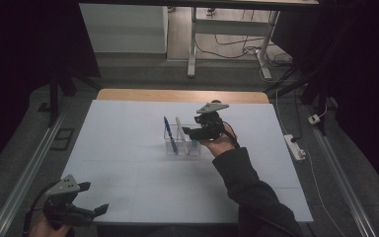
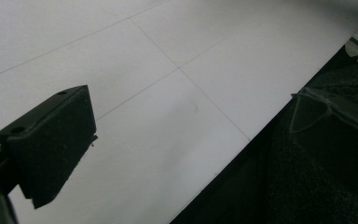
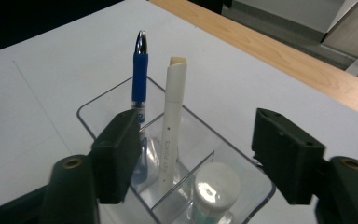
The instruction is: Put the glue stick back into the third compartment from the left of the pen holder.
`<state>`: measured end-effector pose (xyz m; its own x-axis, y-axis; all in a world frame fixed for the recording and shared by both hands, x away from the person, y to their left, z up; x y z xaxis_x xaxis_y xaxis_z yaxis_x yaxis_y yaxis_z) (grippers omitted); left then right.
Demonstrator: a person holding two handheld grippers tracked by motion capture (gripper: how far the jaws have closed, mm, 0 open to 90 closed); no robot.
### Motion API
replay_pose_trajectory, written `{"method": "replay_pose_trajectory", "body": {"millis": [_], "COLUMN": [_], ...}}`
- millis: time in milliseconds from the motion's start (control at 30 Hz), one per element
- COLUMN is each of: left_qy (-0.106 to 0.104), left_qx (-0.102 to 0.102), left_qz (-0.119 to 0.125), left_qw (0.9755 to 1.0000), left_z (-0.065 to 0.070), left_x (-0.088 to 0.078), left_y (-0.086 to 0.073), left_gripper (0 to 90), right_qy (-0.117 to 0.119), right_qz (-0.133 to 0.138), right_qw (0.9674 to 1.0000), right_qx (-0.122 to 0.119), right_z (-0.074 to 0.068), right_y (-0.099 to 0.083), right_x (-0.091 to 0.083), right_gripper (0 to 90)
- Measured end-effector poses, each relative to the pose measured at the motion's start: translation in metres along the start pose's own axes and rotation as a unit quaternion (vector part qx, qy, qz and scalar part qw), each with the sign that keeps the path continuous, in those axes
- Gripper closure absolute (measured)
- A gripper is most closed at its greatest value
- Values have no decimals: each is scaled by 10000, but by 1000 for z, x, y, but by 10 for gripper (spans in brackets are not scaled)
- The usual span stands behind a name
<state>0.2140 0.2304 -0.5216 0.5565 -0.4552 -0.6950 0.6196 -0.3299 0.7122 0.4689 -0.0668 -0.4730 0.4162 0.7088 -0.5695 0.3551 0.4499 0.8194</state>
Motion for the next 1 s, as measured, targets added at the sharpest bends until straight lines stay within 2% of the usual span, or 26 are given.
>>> {"method": "replay_pose_trajectory", "body": {"millis": [167, 333, 533, 667, 1000], "left_qy": [-1, -2, -8, -17, -27], "left_qx": [-5, -8, -8, -17, -30], "left_qz": [4, 8, 16, 26, 32], "left_qw": [10000, 10000, 10000, 10000, 10000], "left_z": [0, 0, 0, 0, -1], "left_x": [0, 0, 0, -1, -1], "left_y": [0, 0, 0, 0, 0], "left_gripper": [4, 4, 4, 4, 3], "right_qy": [105, 206, 240, 320, 346], "right_qz": [-39, -224, -442, -499, -561], "right_qw": [9999, 9995, 9987, 9982, 9978], "right_qx": [64, 64, -14, 81, -14], "right_z": [-4, -10, -18, -20, -30], "right_y": [0, -4, -15, -24, -44], "right_x": [-7, -13, -22, -30, -54], "right_gripper": [226, 107, 36, 23, 0]}}
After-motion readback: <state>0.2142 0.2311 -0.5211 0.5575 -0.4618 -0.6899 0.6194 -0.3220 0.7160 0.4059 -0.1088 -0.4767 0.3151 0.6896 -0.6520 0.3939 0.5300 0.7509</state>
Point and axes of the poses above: each handheld gripper's, and its own axes: x roughly forward along the jaws, y roughly out of its top, z roughly to its right, the point moved 7 cm from there along x, roughly forward along the jaws, and after that the axes turned 7 degrees about y, right-handed, at the moved point
